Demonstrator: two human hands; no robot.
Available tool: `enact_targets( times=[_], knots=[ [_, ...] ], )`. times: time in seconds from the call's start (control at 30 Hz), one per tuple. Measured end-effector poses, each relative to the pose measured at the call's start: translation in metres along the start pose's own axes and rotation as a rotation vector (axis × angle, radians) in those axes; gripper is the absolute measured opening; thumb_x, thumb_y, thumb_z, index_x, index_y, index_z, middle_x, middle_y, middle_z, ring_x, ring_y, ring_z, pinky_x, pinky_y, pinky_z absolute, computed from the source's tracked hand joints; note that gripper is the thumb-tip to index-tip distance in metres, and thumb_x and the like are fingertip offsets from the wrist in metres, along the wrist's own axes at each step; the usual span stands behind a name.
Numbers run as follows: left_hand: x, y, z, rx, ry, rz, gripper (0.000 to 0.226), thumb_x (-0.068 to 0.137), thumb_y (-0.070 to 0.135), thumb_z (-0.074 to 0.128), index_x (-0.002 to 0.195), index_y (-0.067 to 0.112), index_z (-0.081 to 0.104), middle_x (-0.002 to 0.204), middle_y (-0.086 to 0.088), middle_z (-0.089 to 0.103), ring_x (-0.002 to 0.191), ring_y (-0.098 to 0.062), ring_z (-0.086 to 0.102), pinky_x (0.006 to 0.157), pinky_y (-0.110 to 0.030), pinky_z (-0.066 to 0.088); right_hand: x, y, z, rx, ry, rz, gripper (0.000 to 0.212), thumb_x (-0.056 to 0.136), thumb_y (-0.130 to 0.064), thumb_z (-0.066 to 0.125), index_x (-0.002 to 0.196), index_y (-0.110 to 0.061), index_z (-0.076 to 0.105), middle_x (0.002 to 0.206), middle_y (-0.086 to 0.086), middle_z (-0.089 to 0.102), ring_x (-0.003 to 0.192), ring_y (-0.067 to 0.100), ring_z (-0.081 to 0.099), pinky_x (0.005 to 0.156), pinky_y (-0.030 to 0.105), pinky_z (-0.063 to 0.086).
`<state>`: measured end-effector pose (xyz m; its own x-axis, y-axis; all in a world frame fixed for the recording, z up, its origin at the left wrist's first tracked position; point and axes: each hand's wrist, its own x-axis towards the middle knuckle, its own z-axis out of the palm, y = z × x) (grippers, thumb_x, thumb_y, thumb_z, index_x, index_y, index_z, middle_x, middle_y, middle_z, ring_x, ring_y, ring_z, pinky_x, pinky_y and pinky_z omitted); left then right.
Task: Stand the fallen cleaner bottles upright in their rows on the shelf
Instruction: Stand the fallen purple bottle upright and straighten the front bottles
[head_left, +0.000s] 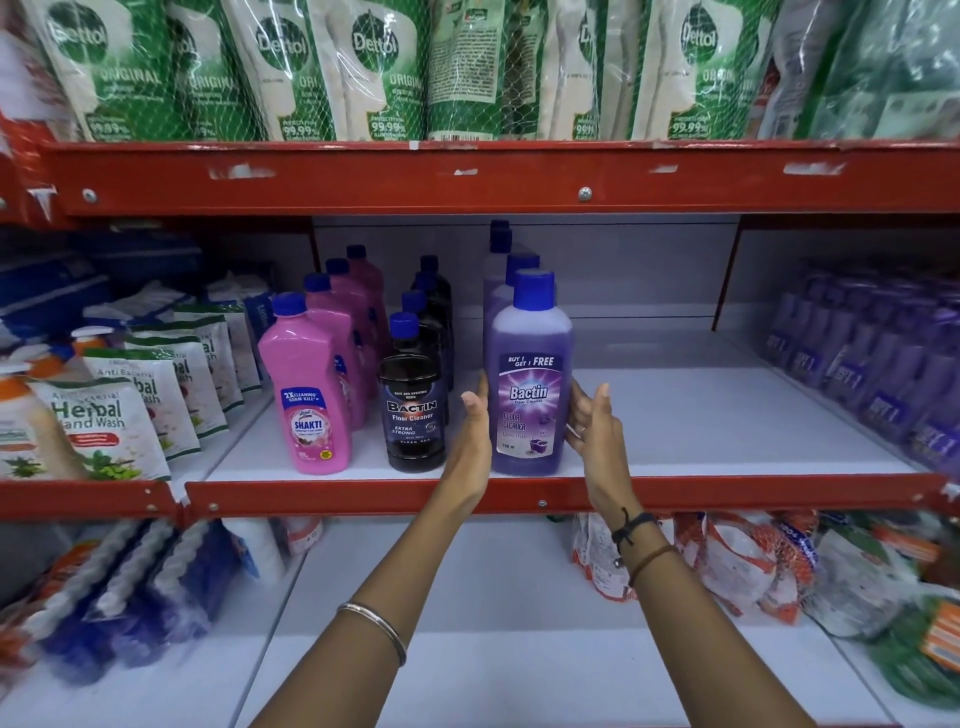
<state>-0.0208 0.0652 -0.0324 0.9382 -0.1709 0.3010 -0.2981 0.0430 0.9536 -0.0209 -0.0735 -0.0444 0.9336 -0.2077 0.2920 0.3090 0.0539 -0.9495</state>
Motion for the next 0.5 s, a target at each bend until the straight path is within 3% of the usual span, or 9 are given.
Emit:
enact_targets(
  times=[0.07,0.13,0.4,0.5],
  knots=[
    [-0.004,-0.001,0.001,0.036,-0.013,0.012,0.094,0.059,0.091,0.011,0.142,0.046,0.016,0.155,0.015,0.022,0.141,-0.008,0.025,0.117,-0.044,0.025,-0.002,-0.001,0.001,-0.010,-0.014,-0.003,0.054,0.098,-0.044,0.016,0.136,-0.019,0.045,0.115,-0.008,0.059,0.094,-0.003,0.060,0.067,0.007,0.051],
    [-0.008,-0.003,0.001,0.063,-0.028,-0.008,0.094,0.057,0.093,0.008,0.141,0.050,0.011,0.157,0.013,0.016,0.143,-0.011,0.020,0.118,-0.050,0.020,-0.006,-0.003,0.001,-0.012,-0.028,0.001,0.052,0.098,-0.044,0.015,0.135,-0.024,0.044,0.110,-0.009,0.060,0.091,-0.004,0.061,0.064,0.007,0.050],
    [-0.027,0.011,0.005,0.106,-0.031,-0.051,0.108,0.050,0.094,0.006,0.144,0.041,0.002,0.156,0.012,0.010,0.142,-0.009,0.016,0.118,-0.041,0.019,-0.020,-0.006,-0.003,-0.070,-0.053,0.004,0.056,0.096,-0.048,0.014,0.140,-0.023,0.040,0.120,-0.007,0.055,0.097,0.000,0.058,0.064,0.006,0.050],
    [-0.031,0.016,0.007,0.080,-0.026,-0.065,0.090,0.066,0.078,0.002,0.145,0.035,0.002,0.155,0.009,0.014,0.129,-0.002,0.021,0.111,-0.030,0.023,-0.025,-0.010,-0.003,-0.087,-0.052,-0.006,0.054,0.097,-0.046,0.014,0.140,-0.025,0.039,0.117,-0.009,0.055,0.094,-0.004,0.058,0.064,0.006,0.050]
  ],
)
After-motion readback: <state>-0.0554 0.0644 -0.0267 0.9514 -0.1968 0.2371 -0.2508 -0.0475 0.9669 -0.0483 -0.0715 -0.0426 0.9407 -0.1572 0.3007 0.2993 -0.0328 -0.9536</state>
